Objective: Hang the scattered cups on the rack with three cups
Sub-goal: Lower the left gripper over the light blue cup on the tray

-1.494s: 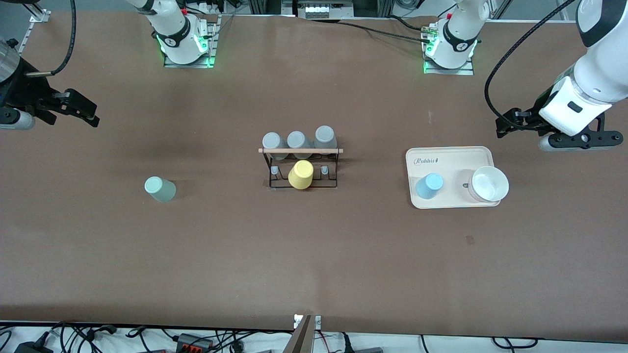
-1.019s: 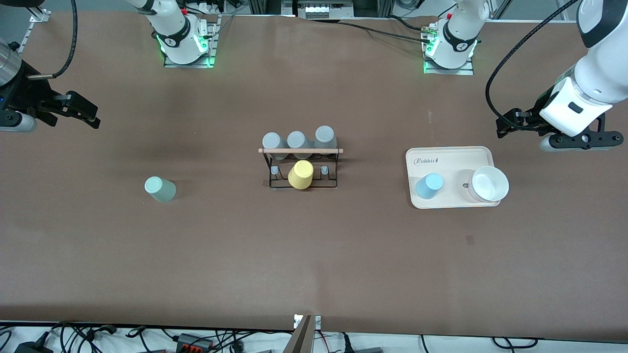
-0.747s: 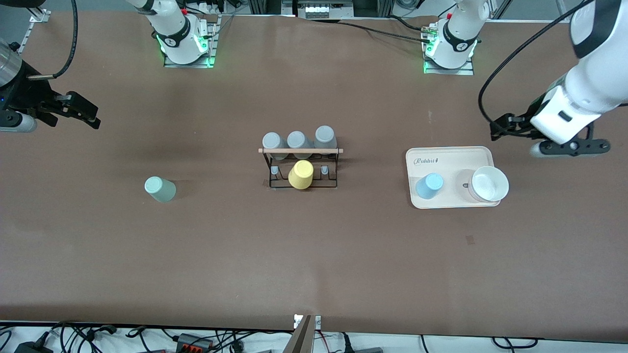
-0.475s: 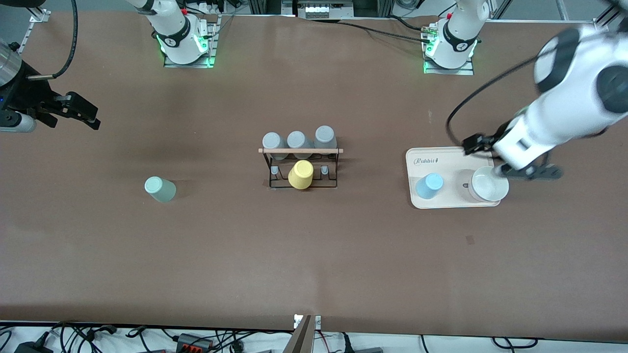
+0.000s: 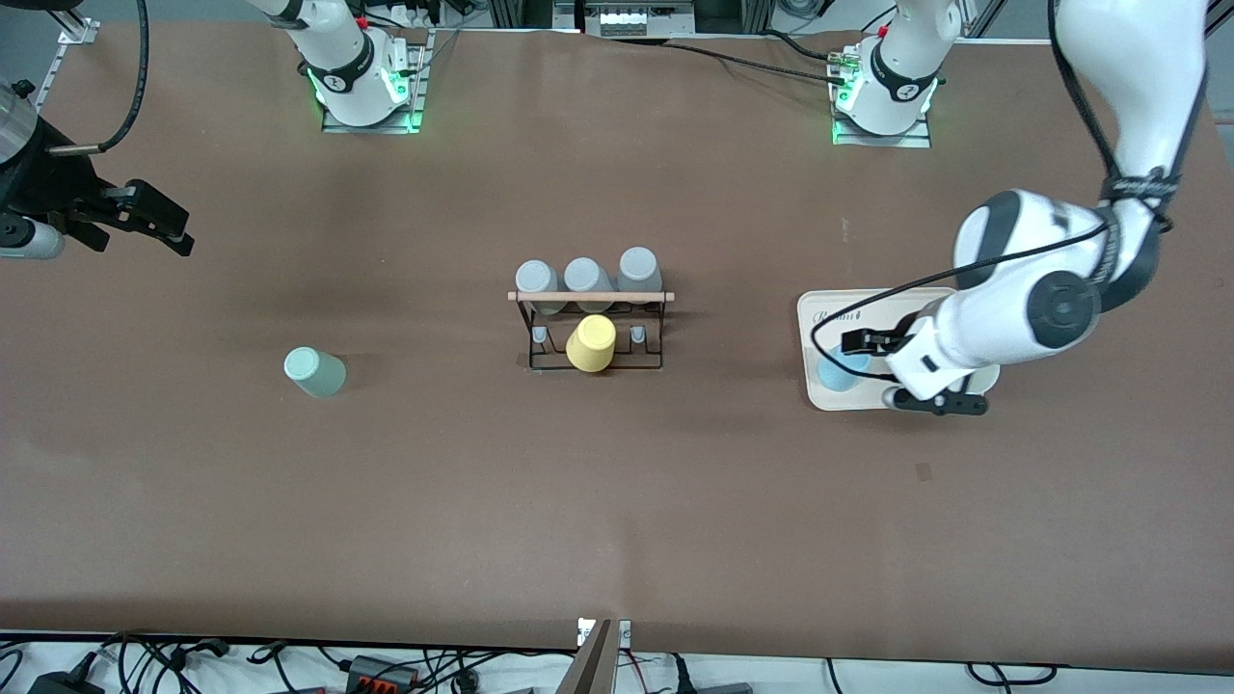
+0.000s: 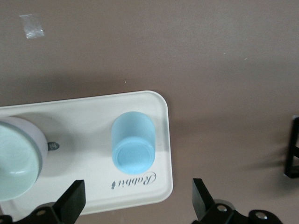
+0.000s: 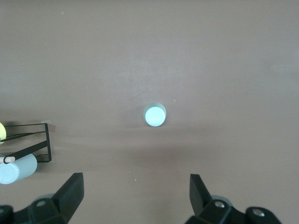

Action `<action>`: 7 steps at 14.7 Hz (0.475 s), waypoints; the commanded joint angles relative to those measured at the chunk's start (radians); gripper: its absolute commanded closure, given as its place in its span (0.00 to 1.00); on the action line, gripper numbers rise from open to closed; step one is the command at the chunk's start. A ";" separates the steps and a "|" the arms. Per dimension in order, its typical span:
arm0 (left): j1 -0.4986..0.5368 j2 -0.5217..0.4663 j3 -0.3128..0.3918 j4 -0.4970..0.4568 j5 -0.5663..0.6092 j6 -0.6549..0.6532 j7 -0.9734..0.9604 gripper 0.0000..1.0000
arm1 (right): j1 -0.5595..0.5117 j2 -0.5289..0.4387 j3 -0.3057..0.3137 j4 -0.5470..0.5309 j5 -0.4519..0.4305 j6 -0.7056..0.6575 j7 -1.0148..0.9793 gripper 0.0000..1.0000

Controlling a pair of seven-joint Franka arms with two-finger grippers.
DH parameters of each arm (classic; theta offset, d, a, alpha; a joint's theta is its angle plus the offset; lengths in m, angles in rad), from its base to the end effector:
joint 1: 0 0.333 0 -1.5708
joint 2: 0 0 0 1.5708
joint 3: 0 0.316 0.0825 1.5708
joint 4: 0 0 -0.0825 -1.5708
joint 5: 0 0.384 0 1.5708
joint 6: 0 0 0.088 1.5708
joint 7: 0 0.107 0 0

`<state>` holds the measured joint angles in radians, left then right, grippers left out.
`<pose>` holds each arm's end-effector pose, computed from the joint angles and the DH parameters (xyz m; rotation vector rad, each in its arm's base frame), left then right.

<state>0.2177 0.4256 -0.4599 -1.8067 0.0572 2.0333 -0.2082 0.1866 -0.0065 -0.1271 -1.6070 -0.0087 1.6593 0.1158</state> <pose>0.6124 -0.1275 0.3182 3.0288 -0.0639 -0.2741 0.5599 0.0323 0.6189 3.1363 -0.0875 0.0929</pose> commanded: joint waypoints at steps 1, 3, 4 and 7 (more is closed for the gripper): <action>-0.005 -0.016 -0.002 -0.088 0.064 0.103 -0.025 0.00 | -0.131 0.003 0.123 0.015 0.001 -0.010 0.016 0.00; -0.005 -0.008 -0.002 -0.130 0.094 0.163 -0.025 0.00 | -0.202 0.002 0.187 0.015 0.001 -0.010 0.015 0.00; 0.000 -0.007 -0.002 -0.150 0.099 0.194 -0.025 0.00 | -0.220 0.002 0.211 0.013 0.001 -0.010 0.015 0.00; -0.003 -0.007 -0.002 -0.207 0.101 0.260 -0.025 0.00 | -0.225 -0.004 0.218 0.013 0.000 -0.010 0.015 0.00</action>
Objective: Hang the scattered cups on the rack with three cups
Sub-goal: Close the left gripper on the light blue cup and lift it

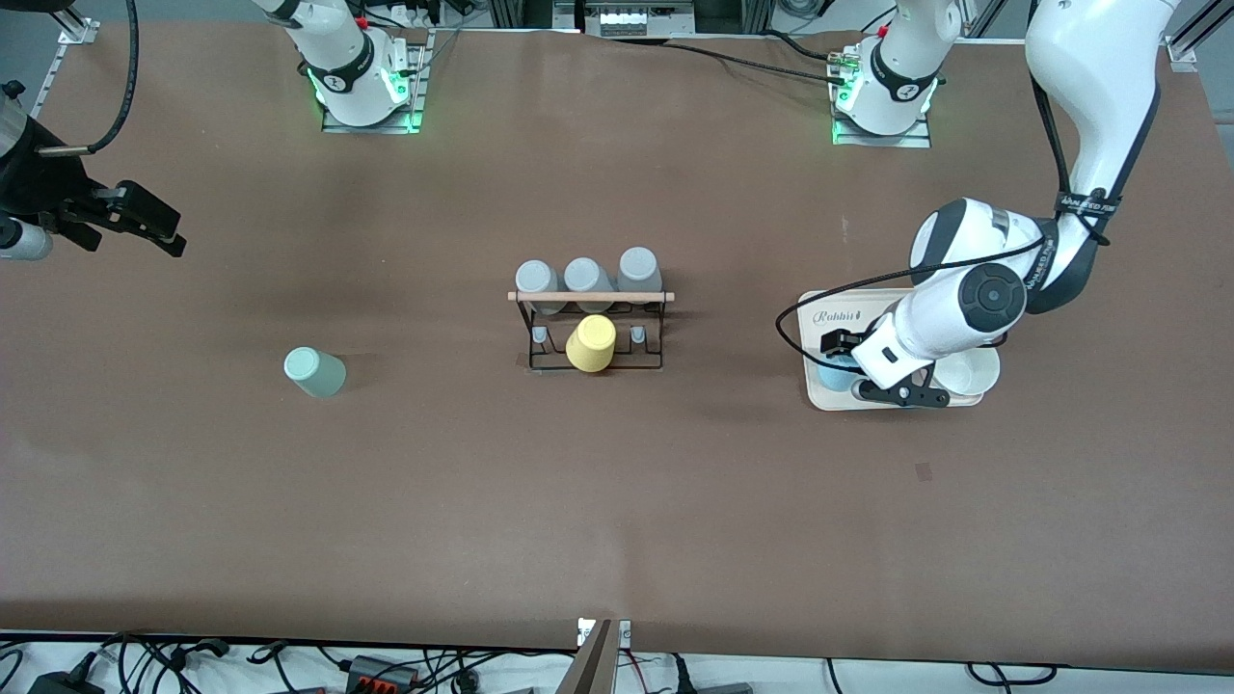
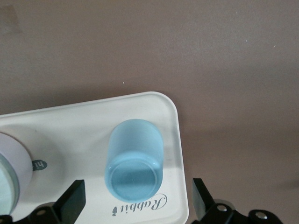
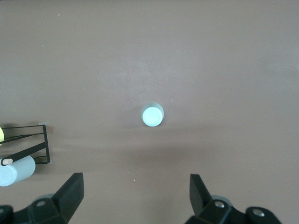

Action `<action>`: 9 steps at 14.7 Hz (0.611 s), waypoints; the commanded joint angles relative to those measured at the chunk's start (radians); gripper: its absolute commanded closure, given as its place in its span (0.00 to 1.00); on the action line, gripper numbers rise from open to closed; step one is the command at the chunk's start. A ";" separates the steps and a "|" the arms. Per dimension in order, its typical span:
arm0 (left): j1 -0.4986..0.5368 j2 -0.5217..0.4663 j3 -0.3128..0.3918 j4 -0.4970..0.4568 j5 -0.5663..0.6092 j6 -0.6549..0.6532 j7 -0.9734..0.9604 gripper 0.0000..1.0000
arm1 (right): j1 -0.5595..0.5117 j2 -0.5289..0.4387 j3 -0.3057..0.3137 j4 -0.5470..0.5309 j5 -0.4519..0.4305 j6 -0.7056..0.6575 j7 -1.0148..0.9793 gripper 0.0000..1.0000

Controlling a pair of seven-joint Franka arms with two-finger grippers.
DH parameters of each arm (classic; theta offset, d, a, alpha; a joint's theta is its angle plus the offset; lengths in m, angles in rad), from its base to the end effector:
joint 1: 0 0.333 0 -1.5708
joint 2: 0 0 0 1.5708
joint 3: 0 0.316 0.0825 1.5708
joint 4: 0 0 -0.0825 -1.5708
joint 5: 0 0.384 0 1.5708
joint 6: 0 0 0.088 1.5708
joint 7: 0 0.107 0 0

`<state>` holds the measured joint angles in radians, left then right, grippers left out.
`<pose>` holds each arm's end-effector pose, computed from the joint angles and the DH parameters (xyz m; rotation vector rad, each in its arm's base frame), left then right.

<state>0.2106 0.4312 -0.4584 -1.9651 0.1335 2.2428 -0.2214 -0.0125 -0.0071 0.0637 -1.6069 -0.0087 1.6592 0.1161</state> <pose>0.5869 -0.1347 0.2648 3.0714 -0.1363 -0.1857 0.5600 0.0280 0.6193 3.1344 -0.1009 0.0940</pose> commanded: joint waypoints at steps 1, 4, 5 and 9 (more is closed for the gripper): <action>0.004 -0.012 -0.002 -0.070 0.025 0.076 -0.012 0.00 | -0.024 -0.005 0.027 0.015 -0.004 -0.009 0.013 0.00; 0.004 0.001 0.003 -0.094 0.034 0.127 -0.010 0.00 | -0.014 -0.011 0.034 0.025 -0.005 -0.009 0.011 0.00; 0.004 0.008 0.001 -0.094 0.067 0.136 -0.010 0.00 | -0.011 -0.016 0.031 0.027 -0.005 -0.012 0.001 0.00; 0.006 0.020 0.001 -0.095 0.143 0.155 -0.010 0.01 | -0.011 -0.016 0.030 0.032 -0.007 -0.010 -0.001 0.00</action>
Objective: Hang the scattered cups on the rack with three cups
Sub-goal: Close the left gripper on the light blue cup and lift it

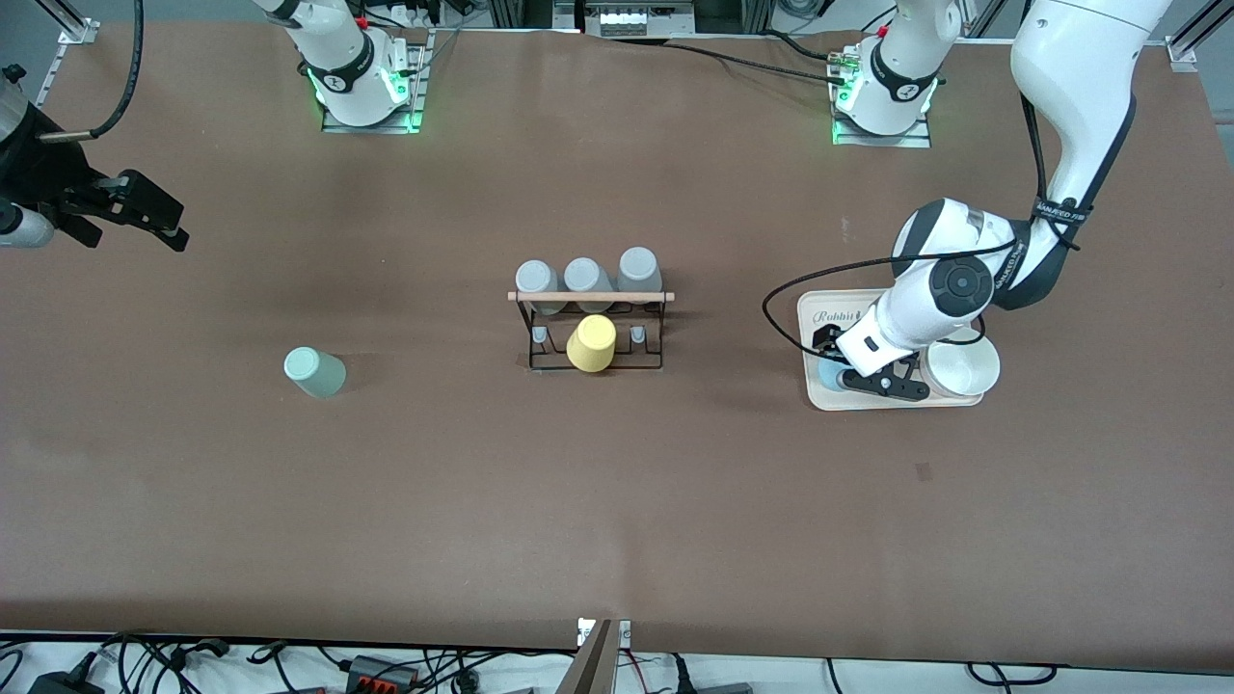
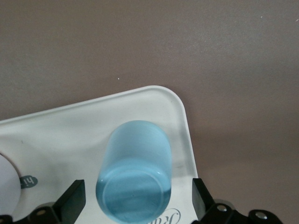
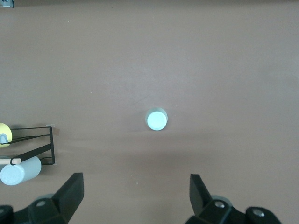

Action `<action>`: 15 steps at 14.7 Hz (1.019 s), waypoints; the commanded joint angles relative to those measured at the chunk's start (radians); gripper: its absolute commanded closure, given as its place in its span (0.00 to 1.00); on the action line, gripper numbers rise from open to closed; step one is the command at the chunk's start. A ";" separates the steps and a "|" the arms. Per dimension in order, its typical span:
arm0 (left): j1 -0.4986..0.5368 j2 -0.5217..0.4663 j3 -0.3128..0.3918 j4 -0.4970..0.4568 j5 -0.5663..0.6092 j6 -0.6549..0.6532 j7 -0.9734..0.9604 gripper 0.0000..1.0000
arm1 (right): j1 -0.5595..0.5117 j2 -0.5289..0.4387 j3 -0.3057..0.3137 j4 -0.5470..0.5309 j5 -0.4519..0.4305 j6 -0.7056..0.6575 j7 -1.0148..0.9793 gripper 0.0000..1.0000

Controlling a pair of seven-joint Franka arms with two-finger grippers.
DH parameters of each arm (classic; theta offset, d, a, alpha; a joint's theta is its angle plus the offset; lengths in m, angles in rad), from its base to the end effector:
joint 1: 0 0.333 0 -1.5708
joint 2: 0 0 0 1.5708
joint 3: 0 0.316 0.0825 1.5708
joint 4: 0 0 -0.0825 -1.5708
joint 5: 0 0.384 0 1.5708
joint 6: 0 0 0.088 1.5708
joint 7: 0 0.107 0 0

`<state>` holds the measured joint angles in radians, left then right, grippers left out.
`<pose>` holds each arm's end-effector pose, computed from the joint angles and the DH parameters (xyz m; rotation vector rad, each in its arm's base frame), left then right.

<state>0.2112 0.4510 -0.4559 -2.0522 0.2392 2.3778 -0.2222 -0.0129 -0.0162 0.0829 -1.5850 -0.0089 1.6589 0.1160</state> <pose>0.5702 -0.1361 0.2305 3.1089 -0.2634 -0.1125 0.5572 0.0386 0.6349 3.1357 -0.0715 0.1422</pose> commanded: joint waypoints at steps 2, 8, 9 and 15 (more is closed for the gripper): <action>0.005 0.002 -0.001 -0.008 0.070 0.034 -0.009 0.18 | -0.007 -0.005 0.015 0.032 -0.010 -0.011 0.005 0.00; 0.010 0.000 -0.006 -0.006 0.080 0.023 -0.029 0.79 | -0.010 0.002 0.012 0.048 -0.010 -0.008 0.010 0.00; 0.007 -0.002 -0.007 0.003 0.080 0.021 -0.032 0.84 | -0.009 -0.002 0.012 0.048 -0.011 -0.013 0.011 0.00; -0.015 -0.021 -0.116 0.212 0.061 -0.288 -0.045 0.97 | -0.006 0.001 0.014 0.039 -0.013 -0.045 0.001 0.00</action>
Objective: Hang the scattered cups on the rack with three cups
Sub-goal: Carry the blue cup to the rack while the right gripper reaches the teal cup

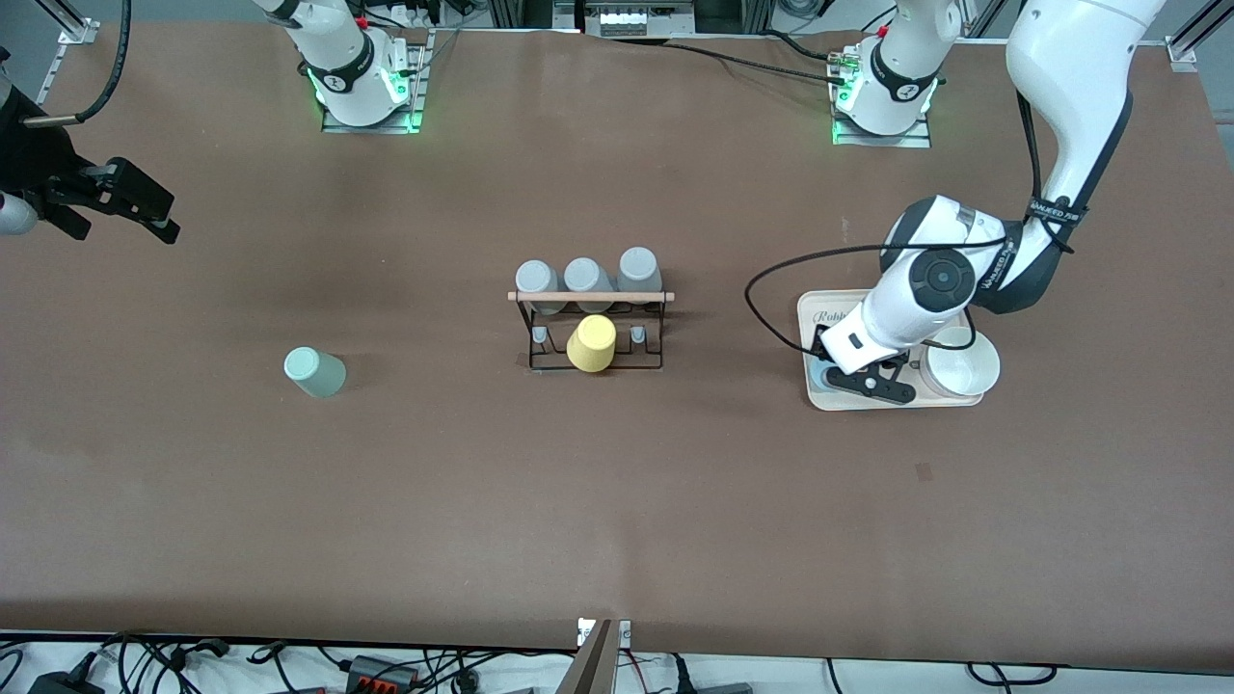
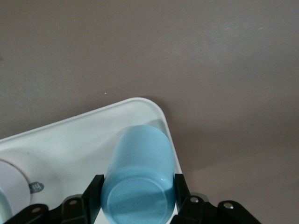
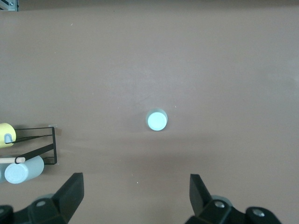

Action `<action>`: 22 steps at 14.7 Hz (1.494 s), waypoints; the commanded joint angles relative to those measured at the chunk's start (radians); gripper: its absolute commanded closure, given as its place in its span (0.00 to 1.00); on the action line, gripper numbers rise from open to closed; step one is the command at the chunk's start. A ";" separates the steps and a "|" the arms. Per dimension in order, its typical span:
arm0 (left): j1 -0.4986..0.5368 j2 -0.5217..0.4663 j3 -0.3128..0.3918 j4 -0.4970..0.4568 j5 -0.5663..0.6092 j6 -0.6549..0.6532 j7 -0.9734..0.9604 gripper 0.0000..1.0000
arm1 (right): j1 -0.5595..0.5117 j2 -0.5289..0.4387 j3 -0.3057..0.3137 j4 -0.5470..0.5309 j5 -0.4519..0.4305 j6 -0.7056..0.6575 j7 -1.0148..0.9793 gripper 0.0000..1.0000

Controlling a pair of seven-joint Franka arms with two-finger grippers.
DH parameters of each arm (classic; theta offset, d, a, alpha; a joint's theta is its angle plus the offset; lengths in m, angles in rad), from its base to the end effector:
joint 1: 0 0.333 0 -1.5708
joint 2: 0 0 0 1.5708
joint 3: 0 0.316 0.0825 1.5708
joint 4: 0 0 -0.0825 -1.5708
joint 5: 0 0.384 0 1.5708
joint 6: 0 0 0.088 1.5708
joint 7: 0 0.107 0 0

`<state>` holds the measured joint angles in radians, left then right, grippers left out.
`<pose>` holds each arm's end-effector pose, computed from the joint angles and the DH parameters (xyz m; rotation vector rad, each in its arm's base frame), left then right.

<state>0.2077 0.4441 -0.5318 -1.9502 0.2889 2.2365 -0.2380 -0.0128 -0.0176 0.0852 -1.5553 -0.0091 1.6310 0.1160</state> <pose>0.5819 -0.1730 0.2715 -3.0966 0.3771 0.1217 0.5542 0.0397 0.6472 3.1356 -0.0681 0.1472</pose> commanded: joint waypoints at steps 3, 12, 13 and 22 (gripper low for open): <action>-0.040 -0.005 -0.057 0.261 -0.139 -0.259 -0.110 0.99 | -0.007 0.007 0.011 0.011 -0.014 -0.014 -0.002 0.00; -0.221 0.168 -0.057 0.552 -0.407 -0.261 -0.805 1.00 | -0.016 0.220 0.008 -0.023 -0.031 0.027 0.001 0.00; -0.244 0.180 -0.056 0.568 -0.402 -0.259 -0.834 1.00 | -0.015 0.258 0.008 -0.025 -0.037 0.056 0.001 0.00; -0.349 0.217 -0.034 0.557 -0.285 -0.170 -0.911 1.00 | -0.021 0.439 0.007 -0.175 -0.069 0.389 0.008 0.00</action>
<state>-0.1181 0.6362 -0.5792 -1.4173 -0.0712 2.0607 -1.1272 -0.0208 0.4246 0.0842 -1.6532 -0.0616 1.9377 0.1166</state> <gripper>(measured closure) 0.352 0.000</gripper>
